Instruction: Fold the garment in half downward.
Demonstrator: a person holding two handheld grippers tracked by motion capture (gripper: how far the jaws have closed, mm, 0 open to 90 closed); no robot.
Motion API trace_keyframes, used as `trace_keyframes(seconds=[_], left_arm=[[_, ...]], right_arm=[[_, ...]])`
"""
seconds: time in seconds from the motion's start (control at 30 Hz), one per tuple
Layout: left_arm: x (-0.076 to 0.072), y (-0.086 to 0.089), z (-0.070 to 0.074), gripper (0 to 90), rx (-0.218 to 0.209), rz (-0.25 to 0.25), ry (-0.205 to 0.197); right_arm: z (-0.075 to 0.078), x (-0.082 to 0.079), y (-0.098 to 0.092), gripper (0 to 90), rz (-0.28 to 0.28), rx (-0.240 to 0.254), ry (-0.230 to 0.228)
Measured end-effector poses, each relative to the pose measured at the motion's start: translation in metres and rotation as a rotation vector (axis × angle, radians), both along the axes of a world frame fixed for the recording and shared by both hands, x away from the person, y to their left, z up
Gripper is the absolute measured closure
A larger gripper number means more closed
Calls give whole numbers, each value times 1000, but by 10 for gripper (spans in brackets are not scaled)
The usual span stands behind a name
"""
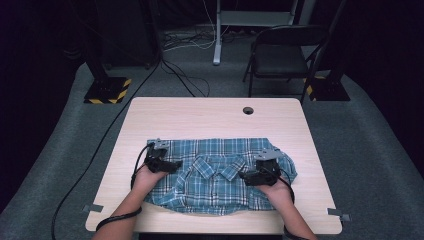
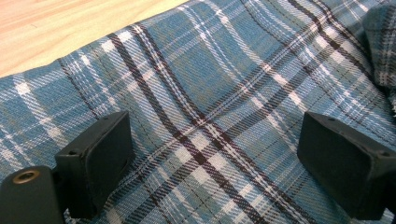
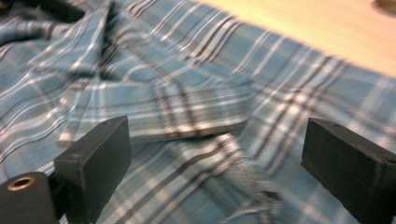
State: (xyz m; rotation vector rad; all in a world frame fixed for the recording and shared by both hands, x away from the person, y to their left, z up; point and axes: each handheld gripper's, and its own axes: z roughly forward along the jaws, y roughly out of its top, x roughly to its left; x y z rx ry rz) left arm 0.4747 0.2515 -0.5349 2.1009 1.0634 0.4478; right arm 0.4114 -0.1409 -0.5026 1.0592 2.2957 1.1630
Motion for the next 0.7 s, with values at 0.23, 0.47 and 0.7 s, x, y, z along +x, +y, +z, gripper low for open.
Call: trace_keyframes(seconds=[0.23, 0.47, 0.7], left_arm=[[0, 0, 0, 97, -4, 0, -1], [0, 1, 0, 97, -6, 0, -1], [-1, 1, -1, 97, -8, 2, -1]], right_arm=[[-26, 7, 13, 50, 32, -121, 115], [-20, 7, 9, 68, 20, -103, 116], [6, -4, 7, 69, 9, 63, 1]])
